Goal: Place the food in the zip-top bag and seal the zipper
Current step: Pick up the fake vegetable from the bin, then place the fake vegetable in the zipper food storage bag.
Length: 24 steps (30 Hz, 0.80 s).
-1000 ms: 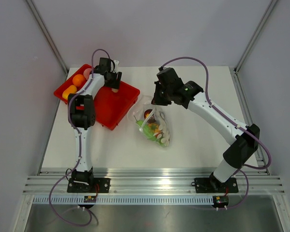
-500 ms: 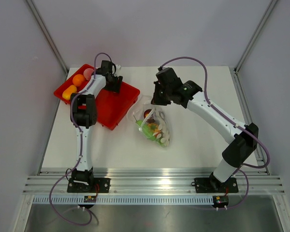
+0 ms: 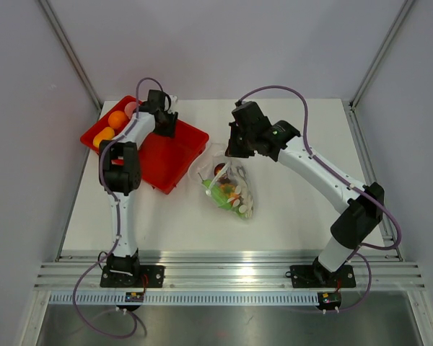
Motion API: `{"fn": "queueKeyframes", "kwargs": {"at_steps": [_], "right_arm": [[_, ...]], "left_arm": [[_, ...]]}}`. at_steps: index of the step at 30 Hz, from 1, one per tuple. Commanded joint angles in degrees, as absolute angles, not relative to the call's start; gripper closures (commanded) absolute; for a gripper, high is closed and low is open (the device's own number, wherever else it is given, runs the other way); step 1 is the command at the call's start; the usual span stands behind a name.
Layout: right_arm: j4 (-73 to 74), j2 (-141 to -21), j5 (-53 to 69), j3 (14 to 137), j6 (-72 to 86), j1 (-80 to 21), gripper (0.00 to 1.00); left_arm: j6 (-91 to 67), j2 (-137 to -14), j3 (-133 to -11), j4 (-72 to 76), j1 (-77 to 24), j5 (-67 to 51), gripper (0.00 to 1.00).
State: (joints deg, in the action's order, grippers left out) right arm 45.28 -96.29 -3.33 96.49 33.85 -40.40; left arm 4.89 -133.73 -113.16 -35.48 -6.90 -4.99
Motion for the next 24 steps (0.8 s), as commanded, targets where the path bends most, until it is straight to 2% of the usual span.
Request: {"fn": "queueKeyframes", "kwargs": {"at_steps": [1,10,14,18,20,24], "right_arm": [[44.5,-94.0,-2.8,96.2,33.8,-40.8,0.99],[43.6,-93.1,-2.9,95.4,33.4,-40.8,0.99],[42.1,-92.4,-0.7,94.9,33.7,-40.8,0.99],[40.9,-91.5,-0.3,93.8,34.6,-40.8,0.99],[40.4,-90.8,-0.3,93.2,35.1,-40.9,0.99],[40.1,-89.8,1.0,92.6,35.6,-40.9,0.99]], "left_arm": [[3.3,-123.9,-109.7,-32.2,-6.9,-5.9,0.73],[0.4,-108.9,-100.4,-39.9,-7.1,-8.9,0.74],[0.3,-97.3,-99.3,-44.8,-8.5,-13.7,0.77],[0.3,-87.1,-97.4,-46.9,-12.5,-25.2,0.78],[0.4,-84.1,-96.8,-48.5,-17.0,-25.4,0.79],[-3.7,-79.4,-92.0,-47.6,-24.2,-33.6,0.79]]}}
